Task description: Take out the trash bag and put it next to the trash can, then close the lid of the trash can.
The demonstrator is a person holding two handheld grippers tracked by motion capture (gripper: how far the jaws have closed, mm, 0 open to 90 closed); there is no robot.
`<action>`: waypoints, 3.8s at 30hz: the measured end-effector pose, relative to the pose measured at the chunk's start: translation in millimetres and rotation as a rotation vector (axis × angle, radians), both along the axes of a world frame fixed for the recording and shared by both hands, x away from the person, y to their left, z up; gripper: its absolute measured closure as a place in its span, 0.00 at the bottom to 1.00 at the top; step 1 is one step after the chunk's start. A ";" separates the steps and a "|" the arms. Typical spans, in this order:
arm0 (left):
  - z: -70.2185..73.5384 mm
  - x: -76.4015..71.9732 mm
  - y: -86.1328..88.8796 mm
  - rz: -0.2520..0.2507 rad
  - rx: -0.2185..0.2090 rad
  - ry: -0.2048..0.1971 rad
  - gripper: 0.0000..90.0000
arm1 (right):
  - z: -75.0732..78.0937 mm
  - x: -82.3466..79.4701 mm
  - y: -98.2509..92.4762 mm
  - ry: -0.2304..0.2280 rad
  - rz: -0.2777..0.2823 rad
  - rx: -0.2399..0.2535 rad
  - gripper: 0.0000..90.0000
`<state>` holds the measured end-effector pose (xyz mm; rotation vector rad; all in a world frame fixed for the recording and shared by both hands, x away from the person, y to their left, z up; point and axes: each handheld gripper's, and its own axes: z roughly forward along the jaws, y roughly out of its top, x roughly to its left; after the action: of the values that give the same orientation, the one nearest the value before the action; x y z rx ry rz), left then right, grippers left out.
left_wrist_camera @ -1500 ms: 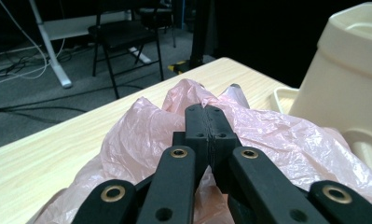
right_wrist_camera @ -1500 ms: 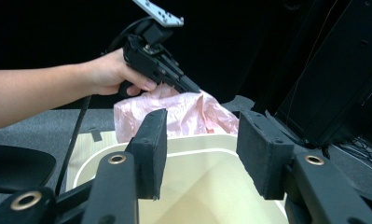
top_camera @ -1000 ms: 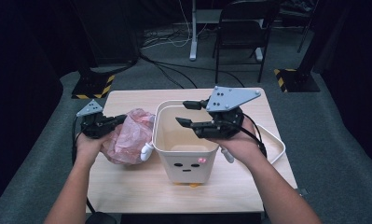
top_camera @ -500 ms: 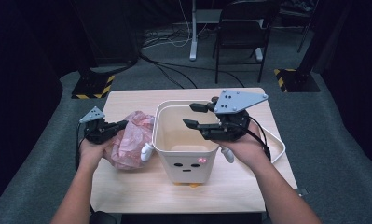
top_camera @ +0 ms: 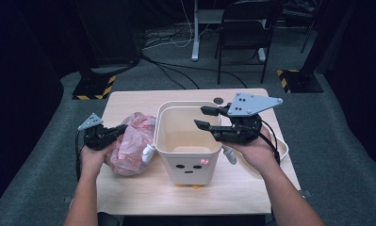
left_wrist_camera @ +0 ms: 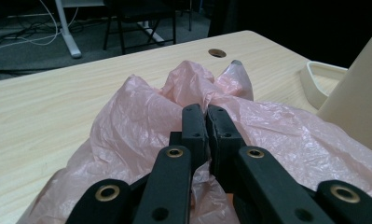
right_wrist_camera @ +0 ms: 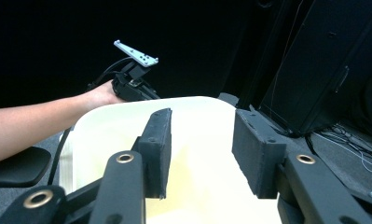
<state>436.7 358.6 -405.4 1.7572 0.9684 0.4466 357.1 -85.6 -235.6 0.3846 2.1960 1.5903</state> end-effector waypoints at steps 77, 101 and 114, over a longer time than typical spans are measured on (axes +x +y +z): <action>46.8 -34.2 -23.1 0.003 0.058 -0.119 0.50 | -111.8 4.3 -112.0 0.099 -0.364 0.042 0.61; 53.0 -40.9 -28.4 -0.015 0.069 -0.136 0.49 | -176.8 16.5 -130.9 0.143 -0.491 -0.010 0.61; 53.3 -40.7 -30.7 -0.019 0.074 -0.135 0.49 | -215.8 28.3 -146.5 0.223 -0.521 -0.050 0.58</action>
<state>396.0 327.9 -352.1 1.7763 0.8486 0.5876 385.4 -232.1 -451.4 1.0637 2.0496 1.2492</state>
